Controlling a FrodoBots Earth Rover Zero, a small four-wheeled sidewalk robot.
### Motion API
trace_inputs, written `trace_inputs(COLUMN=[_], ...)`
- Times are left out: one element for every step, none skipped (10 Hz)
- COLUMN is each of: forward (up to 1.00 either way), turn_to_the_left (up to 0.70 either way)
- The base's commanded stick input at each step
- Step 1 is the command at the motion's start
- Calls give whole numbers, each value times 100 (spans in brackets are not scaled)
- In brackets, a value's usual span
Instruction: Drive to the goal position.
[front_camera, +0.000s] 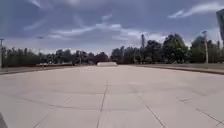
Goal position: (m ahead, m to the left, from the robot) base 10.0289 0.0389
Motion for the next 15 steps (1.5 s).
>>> trace_inputs(forward=[66, 66, 66, 66, 66, 66, 66, 66, 66, 66, 66, 66, 66, 66, 66], turn_to_the_left=[0, 0, 0, 0, 0, 0, 0, 0, 0, 0, 0, 0, 0, 0, 0])
